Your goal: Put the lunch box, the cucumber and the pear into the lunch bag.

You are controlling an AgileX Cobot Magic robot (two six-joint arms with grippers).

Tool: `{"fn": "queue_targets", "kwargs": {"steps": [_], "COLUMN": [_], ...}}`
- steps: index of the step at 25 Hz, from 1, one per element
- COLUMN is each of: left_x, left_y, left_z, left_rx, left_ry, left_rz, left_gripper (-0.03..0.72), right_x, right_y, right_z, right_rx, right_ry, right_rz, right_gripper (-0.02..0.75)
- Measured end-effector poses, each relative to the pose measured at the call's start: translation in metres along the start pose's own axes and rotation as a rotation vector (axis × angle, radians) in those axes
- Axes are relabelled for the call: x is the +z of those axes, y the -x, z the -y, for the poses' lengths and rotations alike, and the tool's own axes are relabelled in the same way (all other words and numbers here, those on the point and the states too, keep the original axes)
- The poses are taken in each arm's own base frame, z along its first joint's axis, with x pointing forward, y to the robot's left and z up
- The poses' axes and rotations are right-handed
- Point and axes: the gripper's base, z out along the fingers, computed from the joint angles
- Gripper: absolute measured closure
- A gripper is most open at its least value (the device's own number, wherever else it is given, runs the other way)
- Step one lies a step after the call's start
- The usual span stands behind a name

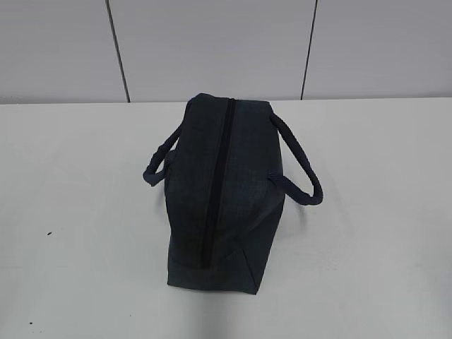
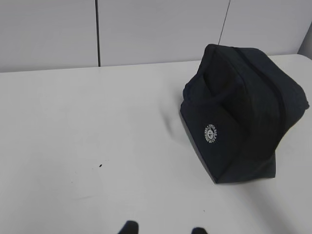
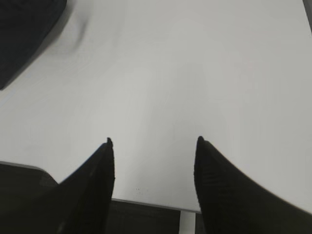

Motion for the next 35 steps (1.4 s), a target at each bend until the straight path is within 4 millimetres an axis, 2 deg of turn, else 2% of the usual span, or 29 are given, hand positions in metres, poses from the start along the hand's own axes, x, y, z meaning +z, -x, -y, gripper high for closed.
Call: {"fn": "queue_targets", "kwargs": {"steps": [5,9,25,35], "left_x": [0.0005,0.0003,0.0003,0.0008], "left_y": [-0.0002,-0.0003,-0.0002,0.0002], "left_z": [-0.0018,-0.0061,-0.0064,-0.0039], "left_rx": [0.009,0.033,0.03,-0.089], "left_ry": [0.019,0.067,0.082,0.32], "left_rz": [0.0,-0.002,-0.001,-0.001], "left_gripper": [0.473,0.473,0.473,0.473], "right_x": [0.0056,0.0056,0.0053,0.0011], "right_y": [-0.0023,-0.0022,-0.002,-0.0052], "right_z": [0.0008,0.0008,0.0008,0.0003], "right_rx": [-0.003,-0.003,-0.003,-0.003], "right_ry": [-0.012,-0.012,-0.014,-0.019], "right_rz": [0.004,0.005,0.013,0.049], "right_gripper": [0.32,0.321,0.32,0.321]}}
